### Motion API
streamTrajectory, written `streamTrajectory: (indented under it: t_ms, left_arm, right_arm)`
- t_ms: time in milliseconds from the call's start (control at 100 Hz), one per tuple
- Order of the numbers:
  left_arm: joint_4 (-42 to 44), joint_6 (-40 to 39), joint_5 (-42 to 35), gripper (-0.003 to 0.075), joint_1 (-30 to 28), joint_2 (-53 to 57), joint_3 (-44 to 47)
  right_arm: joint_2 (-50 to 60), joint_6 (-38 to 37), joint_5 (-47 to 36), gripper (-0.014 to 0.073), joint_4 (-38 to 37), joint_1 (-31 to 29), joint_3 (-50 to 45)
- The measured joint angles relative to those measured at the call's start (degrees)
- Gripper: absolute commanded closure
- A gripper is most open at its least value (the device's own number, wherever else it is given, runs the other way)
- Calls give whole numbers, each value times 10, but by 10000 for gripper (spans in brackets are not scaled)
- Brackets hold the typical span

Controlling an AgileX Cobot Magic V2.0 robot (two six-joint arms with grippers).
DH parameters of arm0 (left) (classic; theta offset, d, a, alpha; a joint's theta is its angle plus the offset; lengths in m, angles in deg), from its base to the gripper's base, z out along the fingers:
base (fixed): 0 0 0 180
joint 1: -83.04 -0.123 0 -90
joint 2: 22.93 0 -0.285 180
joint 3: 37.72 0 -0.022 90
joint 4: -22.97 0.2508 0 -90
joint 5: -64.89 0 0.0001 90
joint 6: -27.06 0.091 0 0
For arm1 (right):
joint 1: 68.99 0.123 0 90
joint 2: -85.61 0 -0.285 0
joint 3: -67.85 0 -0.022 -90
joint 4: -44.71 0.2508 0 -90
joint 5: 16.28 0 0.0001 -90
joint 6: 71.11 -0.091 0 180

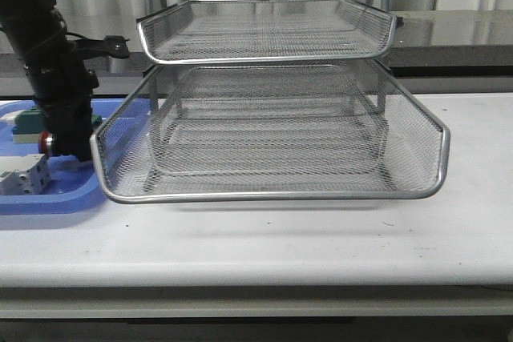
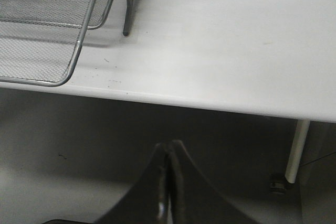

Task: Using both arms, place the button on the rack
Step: 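Lower the left gripper and grasp the red push button, then lift the red button and carry it over the pulled-out tray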

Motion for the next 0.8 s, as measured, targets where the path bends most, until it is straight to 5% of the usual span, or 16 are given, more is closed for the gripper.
streamTrajectory:
  t_ms: [350, 800]
  left_arm:
    - [1, -66, 92, 659, 0, 4, -142]
    - [8, -144, 107, 659, -2, 101, -153]
  right_arm:
    - [0, 0, 0, 664, 0, 0, 0]
    - [0, 0, 0, 664, 0, 0, 0]
